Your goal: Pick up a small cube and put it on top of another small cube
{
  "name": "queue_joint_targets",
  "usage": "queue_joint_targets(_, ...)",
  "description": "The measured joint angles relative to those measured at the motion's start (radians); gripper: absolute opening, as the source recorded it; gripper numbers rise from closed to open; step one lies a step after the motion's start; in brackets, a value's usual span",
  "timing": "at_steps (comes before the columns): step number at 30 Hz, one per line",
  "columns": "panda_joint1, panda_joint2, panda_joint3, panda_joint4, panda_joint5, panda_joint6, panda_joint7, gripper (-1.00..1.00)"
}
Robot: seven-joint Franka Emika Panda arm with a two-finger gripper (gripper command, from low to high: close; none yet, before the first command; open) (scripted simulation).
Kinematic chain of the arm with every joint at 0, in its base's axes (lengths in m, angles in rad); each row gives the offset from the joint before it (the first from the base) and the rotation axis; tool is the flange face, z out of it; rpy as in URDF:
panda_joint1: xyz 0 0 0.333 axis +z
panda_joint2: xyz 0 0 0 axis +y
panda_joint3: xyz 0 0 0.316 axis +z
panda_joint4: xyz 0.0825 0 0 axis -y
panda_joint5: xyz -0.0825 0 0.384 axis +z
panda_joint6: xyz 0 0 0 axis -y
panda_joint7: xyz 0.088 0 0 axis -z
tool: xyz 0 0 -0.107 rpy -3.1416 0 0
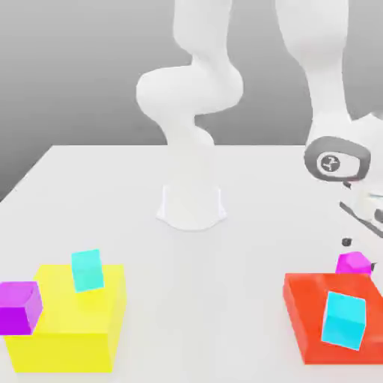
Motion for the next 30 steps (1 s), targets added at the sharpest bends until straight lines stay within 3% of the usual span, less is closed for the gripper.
queue_joint_targets(1, 0.024, 0.021, -0.029, 0.005, -0.023, 0.015, 0.018, -1.00)
queue_joint_targets(8, 0.027, 0.024, -0.033, 0.006, -0.029, 0.016, 0.023, -1.00)
queue_joint_targets(17, -0.117, -0.174, 0.164, -0.047, 0.226, -0.121, -0.168, -1.00)
queue_joint_targets(30, -0.300, -0.279, -0.038, 0.203, 0.415, -0.459, 0.407, -1.00)
